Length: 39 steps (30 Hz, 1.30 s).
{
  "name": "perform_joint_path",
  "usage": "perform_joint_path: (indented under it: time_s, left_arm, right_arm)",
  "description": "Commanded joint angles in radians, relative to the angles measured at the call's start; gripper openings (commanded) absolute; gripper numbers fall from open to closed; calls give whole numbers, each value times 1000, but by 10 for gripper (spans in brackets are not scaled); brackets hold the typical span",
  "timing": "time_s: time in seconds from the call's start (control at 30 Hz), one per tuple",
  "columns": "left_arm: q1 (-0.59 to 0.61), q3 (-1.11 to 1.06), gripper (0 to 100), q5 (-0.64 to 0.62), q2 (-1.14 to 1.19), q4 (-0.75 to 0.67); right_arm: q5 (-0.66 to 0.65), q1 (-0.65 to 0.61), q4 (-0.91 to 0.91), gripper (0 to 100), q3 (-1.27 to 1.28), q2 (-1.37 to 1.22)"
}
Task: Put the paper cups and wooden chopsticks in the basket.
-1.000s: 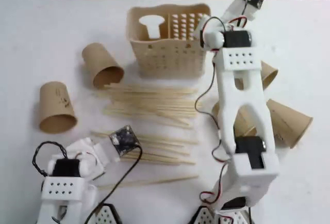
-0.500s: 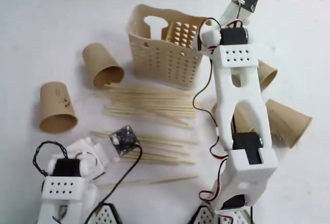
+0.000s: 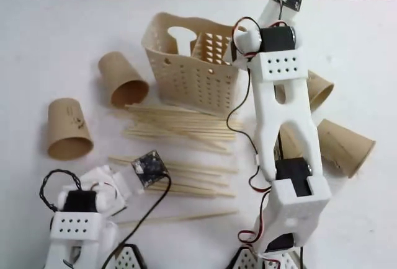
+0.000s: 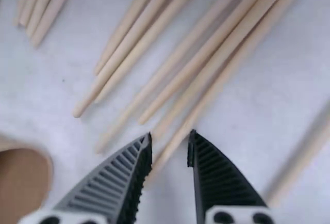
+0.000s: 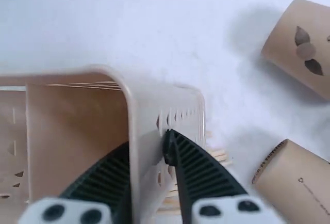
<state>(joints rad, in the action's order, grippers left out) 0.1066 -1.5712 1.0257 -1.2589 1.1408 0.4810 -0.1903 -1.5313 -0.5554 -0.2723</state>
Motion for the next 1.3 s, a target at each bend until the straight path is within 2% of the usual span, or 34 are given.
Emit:
perform_joint_path:
  time_s: [0.0, 0.1, 0.2, 0.37, 0.73, 0.87, 1.03, 1.1, 1.27]
  left_arm:
    - [1, -5, 155, -40, 8, -20]
    - [1, -5, 155, -52, 8, -25]
    - [1, -5, 155, -54, 8, -25]
    - [1, -5, 155, -54, 8, -25]
    - [1, -5, 155, -54, 8, -26]
    - [1, -5, 155, -54, 8, -26]
    - [1, -5, 155, -54, 8, -26]
    - [1, -5, 155, -54, 8, -26]
    - [1, -5, 155, -54, 8, -26]
  right_arm:
    - [-14, -5, -39, 150, -54, -5]
    - [-31, 1, -71, 248, -54, -18]
    - [-147, 1, -91, 293, -51, -16]
    - [-235, 1, -101, 293, -54, -10]
    - [-546, -8, -102, 291, -189, -12]
    - [-578, -2, -105, 292, -299, -10]
    - [-572, -10, -193, 288, -448, -8]
    - [-572, 1, -193, 248, -451, 4]
    - [-571, 27, -193, 61, -410, 93]
